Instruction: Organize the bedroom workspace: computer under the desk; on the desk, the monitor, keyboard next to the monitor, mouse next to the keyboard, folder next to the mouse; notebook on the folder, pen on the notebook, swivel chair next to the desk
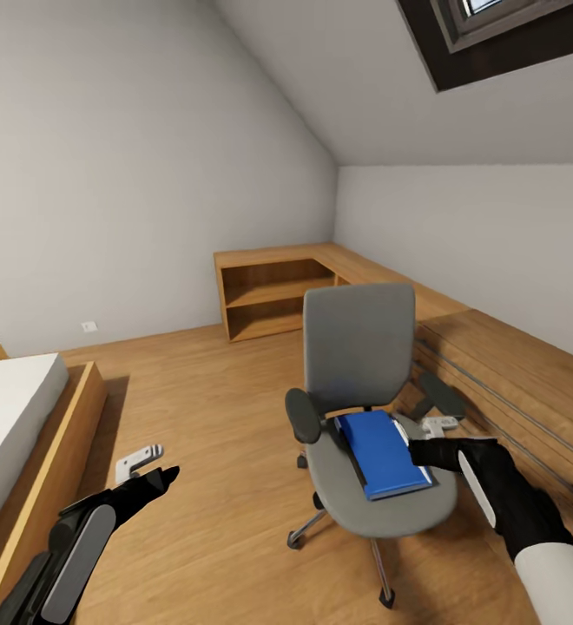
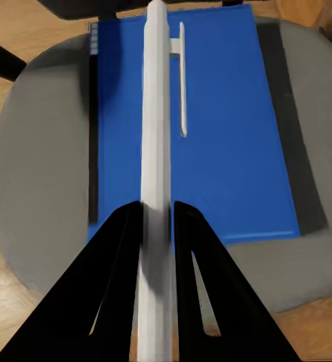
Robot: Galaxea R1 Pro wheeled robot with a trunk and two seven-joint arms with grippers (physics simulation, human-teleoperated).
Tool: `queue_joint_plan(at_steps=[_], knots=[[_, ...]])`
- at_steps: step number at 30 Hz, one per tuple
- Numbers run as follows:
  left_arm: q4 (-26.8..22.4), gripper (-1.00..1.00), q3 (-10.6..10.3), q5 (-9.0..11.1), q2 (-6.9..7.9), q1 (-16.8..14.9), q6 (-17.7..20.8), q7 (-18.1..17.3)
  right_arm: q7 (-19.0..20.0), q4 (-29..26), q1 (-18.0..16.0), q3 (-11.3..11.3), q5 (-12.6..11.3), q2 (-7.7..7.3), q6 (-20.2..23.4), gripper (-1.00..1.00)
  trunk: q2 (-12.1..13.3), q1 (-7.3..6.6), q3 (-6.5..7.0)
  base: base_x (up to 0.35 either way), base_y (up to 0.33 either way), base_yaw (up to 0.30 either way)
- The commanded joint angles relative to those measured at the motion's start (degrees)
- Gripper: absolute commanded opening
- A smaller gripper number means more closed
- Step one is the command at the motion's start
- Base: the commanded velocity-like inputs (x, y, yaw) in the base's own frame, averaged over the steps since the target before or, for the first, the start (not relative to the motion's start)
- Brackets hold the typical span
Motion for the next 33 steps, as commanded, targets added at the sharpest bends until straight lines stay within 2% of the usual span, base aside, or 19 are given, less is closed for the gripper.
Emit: queue_joint_plan(at_steps=[1, 2, 5, 6, 10, 13, 18, 28, 29, 33], knots=[[-0.05, 1.0, -0.03, 0.63, 0.0, -0.03, 0.17, 0.51, 0.13, -1.95, 0.68, -0.87, -0.01, 0.13, 1.57, -1.0, 0.39, -0.23, 0.13, -0.033, 0.0, 0.0], [0.0, 1.0, -0.04, 0.66, -0.01, -0.03, 0.16, 0.54, -0.51, -5.21, 1.73, -2.35, 0.0, 0.44, 4.26, -1.0, 0.79, -0.45, 0.3, -0.021, 0.0, 0.0], [0.82, 1.0, -0.17, 0.65, -0.1, -0.03, 0.11, 0.62, -1.56, -9.04, 2.63, -4.61, 0.03, 1.01, 8.7, -1.0, 1.99, -1.11, 0.84, -0.014, 0.0, 0.0], [1.62, 1.0, -0.25, 0.61, -0.16, -0.03, 0.05, 0.63, -2.32, -10.97, 2.98, -6.22, 0.04, 1.3, 11.34, -1.0, 2.39, -1.33, 1.02, -0.007, 0.0, 0.0], [2.99, 1.0, -0.33, 0.49, -0.26, -0.03, -0.02, 0.66, -3.46, -14.16, 3.42, -10.02, 0.0, 1.65, 15.03, -1.0, 4.0, -2.21, 1.74, -0.004, 0.0, 0.0], [3.4, 1.0, -0.35, 0.44, -0.29, -0.03, -0.04, 0.66, -3.68, -15.65, 3.71, -11.42, -0.05, 1.7, 16.15, -1.0, 5.2, -2.87, 2.28, -0.001, 0.0, 0.0], [3.7, 1.0, -0.36, 0.42, -0.37, -0.03, -0.05, 0.67, -3.69, -17.58, 4.39, -12.22, -0.1, 1.8, 16.87, -1.0, 7.2, -3.97, 3.18, 0.0, 0.0, 0.0], [3.76, 1.0, -0.36, 0.41, -0.39, -0.03, -0.05, 0.67, -3.65, -23.65, 6.19, -12.38, -0.1, 1.97, 18.29, -1.0, 11.21, -6.16, 4.97, 0.0, 0.0, 0.0], [3.76, 1.0, -0.36, 0.41, -0.4, -0.03, -0.05, 0.67, -3.66, -26.32, 7.21, -12.39, -0.09, 2.73, 18.37, -1.0, 11.62, -6.38, 5.15, 0.0, 0.0, 0.0], [3.76, 1.0, -0.36, 0.41, -0.4, -0.03, -0.05, 0.67, -3.8, -29.73, 8.82, -12.41, 0.02, 4.21, 18.35, -1.0, 13.22, -7.26, 5.87, 0.0, 0.0, 0.0]])
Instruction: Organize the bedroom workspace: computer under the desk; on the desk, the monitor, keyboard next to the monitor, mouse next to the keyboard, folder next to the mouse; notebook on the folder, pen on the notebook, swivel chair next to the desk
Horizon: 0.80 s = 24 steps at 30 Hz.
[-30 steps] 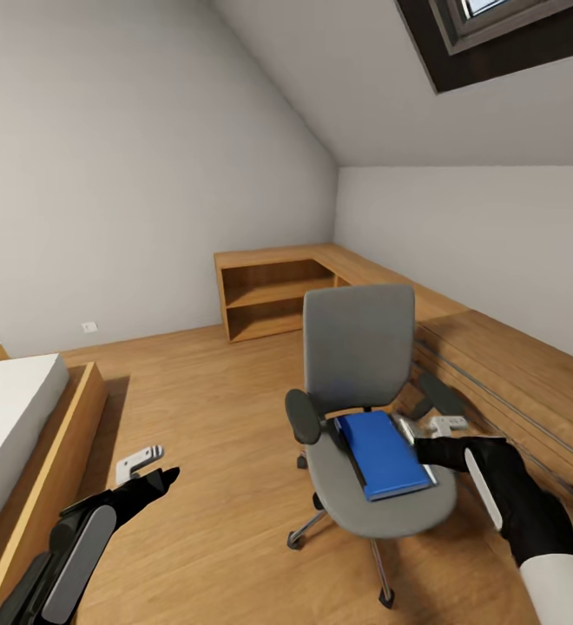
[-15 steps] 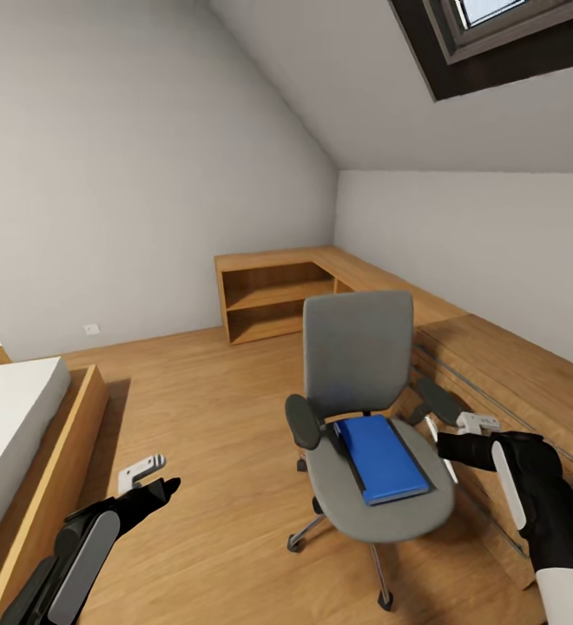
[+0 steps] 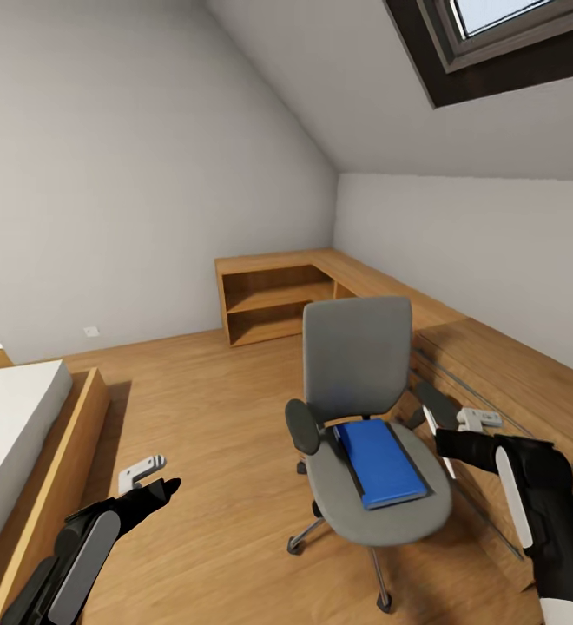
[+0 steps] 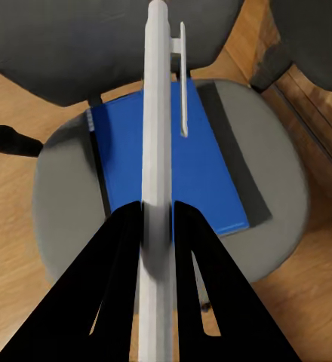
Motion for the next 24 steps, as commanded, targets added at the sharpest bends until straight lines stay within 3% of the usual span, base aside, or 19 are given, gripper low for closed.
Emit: queue_joint_plan(at_steps=[1, 9, 15, 20, 24], knots=[[-0.08, 1.0, -0.01, 0.61, 0.01, -0.03, 0.18, 0.49, 0.31, -0.46, 0.17, -0.07, 0.08, 0.13, 0.26, -1.0, 0.38, -0.22, 0.12, 0.0, 0.0, 0.0], [2.19, 1.0, -0.46, 0.62, -0.69, -0.03, 0.18, 0.49, 0.11, -2.22, 1.24, -0.28, 0.18, 0.82, -1.09, -1.0, 3.59, -1.98, 1.56, 0.0, 0.0, -0.043], [13.11, 1.0, -0.55, 0.15, -0.81, -0.03, -1.89, 0.2, 0.04, -2.28, 1.24, -2.21, 0.2, 0.84, -2.93, -1.0, 5.99, -3.3, 2.64, 0.0, 0.0, -0.276], [23.79, 1.0, -0.63, -2.73, -0.65, -0.03, -8.58, -0.15, 0.07, -2.22, 1.26, -2.59, 0.2, 0.91, -4.1, -1.0, 8.0, -4.4, 3.53, 0.0, 0.0, -0.29], [32.43, 1.0, -0.99, -6.9, -0.81, -0.03, -14.1, -0.22, 0.07, -2.22, 1.3, -3.01, 0.2, 0.94, -4.42, -1.0, 9.6, -5.28, 4.25, 0.0, 0.0, -0.226]])
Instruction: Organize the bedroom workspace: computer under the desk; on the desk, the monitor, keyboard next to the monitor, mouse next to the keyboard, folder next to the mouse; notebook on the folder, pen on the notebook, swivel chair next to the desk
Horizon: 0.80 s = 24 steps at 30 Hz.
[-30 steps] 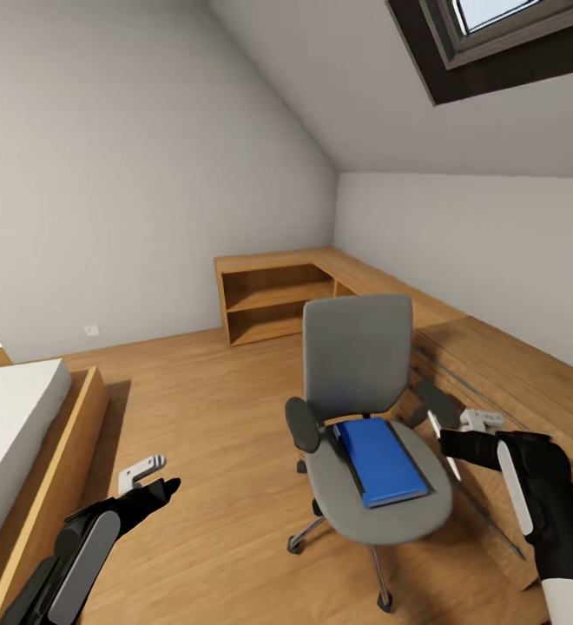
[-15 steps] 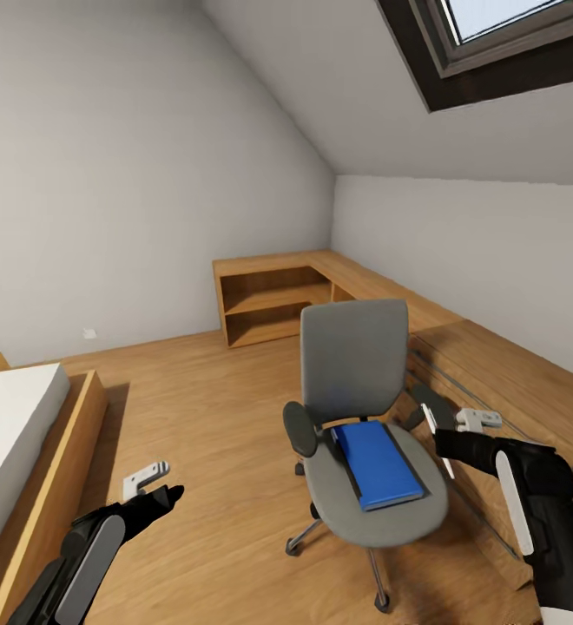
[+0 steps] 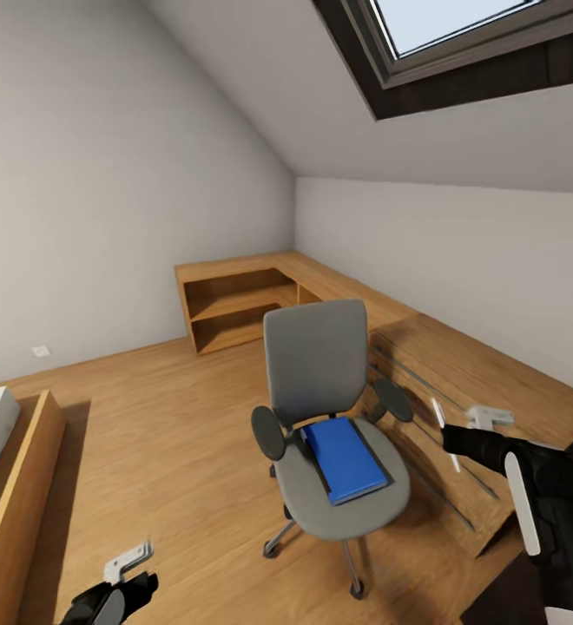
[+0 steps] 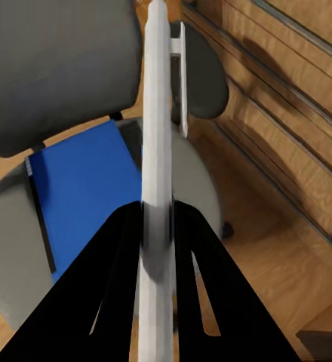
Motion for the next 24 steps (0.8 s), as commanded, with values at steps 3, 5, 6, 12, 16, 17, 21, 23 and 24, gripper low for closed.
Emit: queue_joint_plan(at_steps=[3, 5, 6, 12, 16, 17, 21, 23, 24], knots=[[7.14, 1.0, -1.32, -2.18, -0.22, -0.01, -4.91, 0.35, 0.34, -0.09, -0.03, -0.52, 0.01, 0.05, 0.23, -1.0, 1.17, -0.66, 0.48, 0.0, 0.0, -0.074], [13.96, 1.0, -2.8, -3.03, -0.47, -0.01, -10.15, 0.34, 0.35, -0.06, -0.04, -0.64, 0.01, 0.09, 0.22, -1.0, 1.98, -1.1, 0.84, 0.0, 0.0, -0.013], [14.97, 1.0, -2.97, -3.09, -0.49, -0.01, -11.08, 0.33, 0.35, -0.05, -0.04, -0.65, 0.01, 0.11, 0.2, -1.0, 2.38, -1.32, 1.02, 0.0, 0.0, -0.008], [20.77, 1.0, -3.62, -3.28, -0.41, -0.01, -17.84, 0.25, 0.27, -0.02, -0.02, -4.04, 0.07, 0.18, 0.0, -1.0, 4.78, -2.64, 2.17, 0.0, 0.0, -0.023], [20.94, 1.0, -3.65, -3.3, -0.42, -0.01, -17.99, 0.3, -0.19, 0.04, -0.02, -5.93, 0.15, 0.14, -0.03, -1.0, 6.39, -3.52, 3.1, 0.0, 0.0, -0.123], [20.95, 1.0, -3.67, -3.29, -0.41, -0.01, -18.01, 0.31, -0.47, 0.04, -0.02, -6.32, 0.16, 0.13, -0.03, -1.0, 6.79, -3.74, 3.34, 0.0, 0.0, -0.159], [21.0, 1.0, -3.71, -3.32, -0.4, -0.01, -18.05, 0.32, -2.38, 0.18, -0.02, -7.62, 0.18, 0.17, -0.04, -1.0, 8.39, -4.62, 4.33, 0.0, 0.0, -0.173], [21.01, 1.0, -3.72, -3.33, -0.43, -0.01, -18.06, 0.33, -3.67, 0.26, -0.02, -7.98, 0.18, 0.18, -0.06, -1.0, 9.2, -5.06, 4.83, 0.0, 0.0, -0.184], [21.01, 1.0, -3.72, -3.34, -0.44, -0.01, -18.06, 0.33, -4.11, 0.29, -0.02, -8.07, 0.18, 0.18, -0.08, -1.0, 9.6, -5.28, 5.08, 0.0, 0.0, -0.187]])
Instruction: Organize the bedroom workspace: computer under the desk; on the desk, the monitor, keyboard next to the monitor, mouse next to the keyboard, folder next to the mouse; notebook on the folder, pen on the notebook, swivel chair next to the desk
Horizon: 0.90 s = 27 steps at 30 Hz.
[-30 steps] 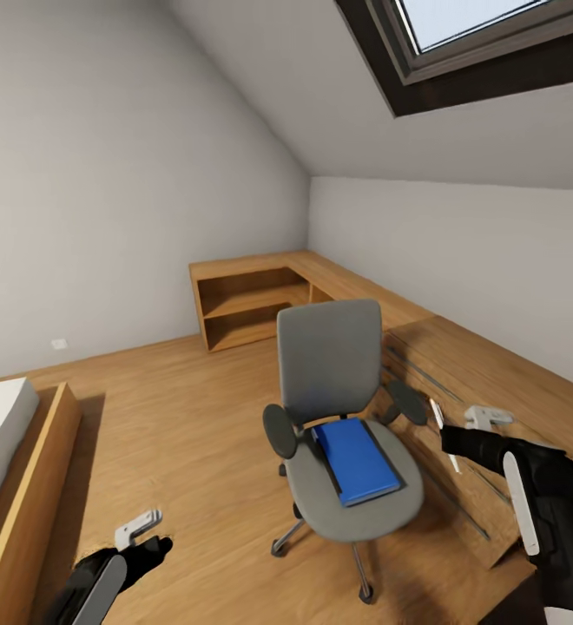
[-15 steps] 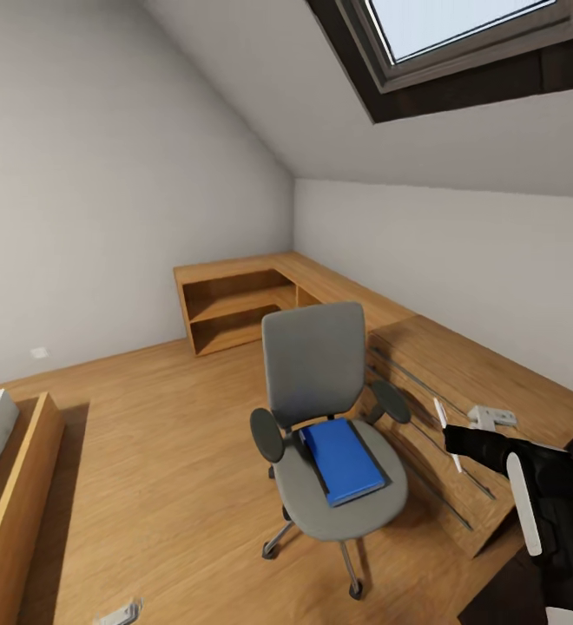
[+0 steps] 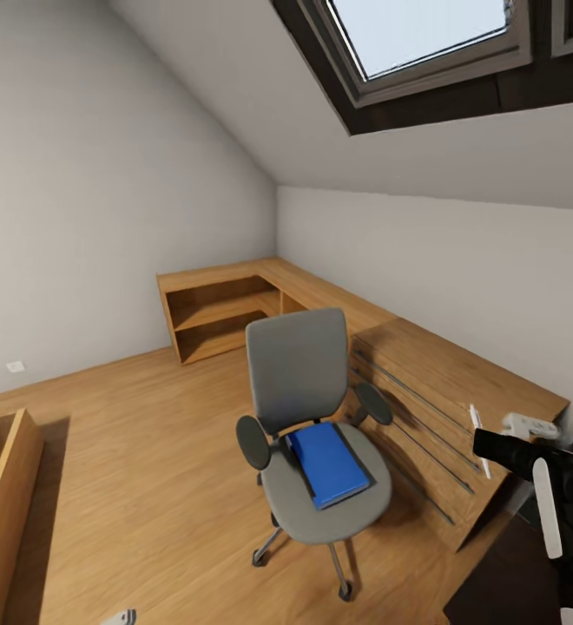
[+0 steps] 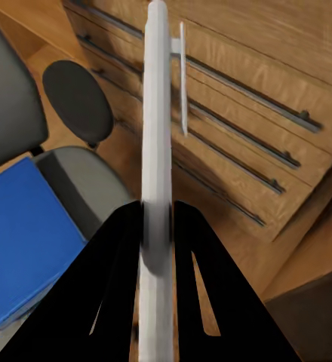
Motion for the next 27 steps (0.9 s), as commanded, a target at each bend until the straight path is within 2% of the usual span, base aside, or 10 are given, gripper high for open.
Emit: queue_joint_plan(at_steps=[1, 6, 15, 27], knots=[[-0.17, 1.0, -0.4, 0.3, 0.05, 0.01, 0.32, 0.43, -0.09, 0.01, -0.06, -0.12, 0.01, 0.01, 0.23, -1.0, 0.37, -0.22, 0.19, 0.0, 0.0, -0.188], [-0.16, 1.0, -0.4, 0.3, 0.02, 0.01, 0.32, 0.43, -2.99, 0.46, -0.07, -0.33, -0.04, 0.02, -0.61, -1.0, 2.37, -1.32, 1.44, 0.0, 0.0, -0.19], [-0.16, 1.0, -0.41, 0.29, 0.0, 0.01, 0.32, 0.43, -4.49, 3.89, -0.08, -0.33, 0.0, -0.05, -2.77, -1.0, 5.98, -3.29, 3.7, 0.0, 0.0, -0.191], [0.4, 1.0, -0.45, 0.29, -0.07, 0.01, 0.24, 0.35, -4.72, 9.55, -0.15, -0.09, 0.24, -0.27, -7.09, -1.0, 5.98, -3.29, 4.56, 0.0, 0.0, -0.192]])
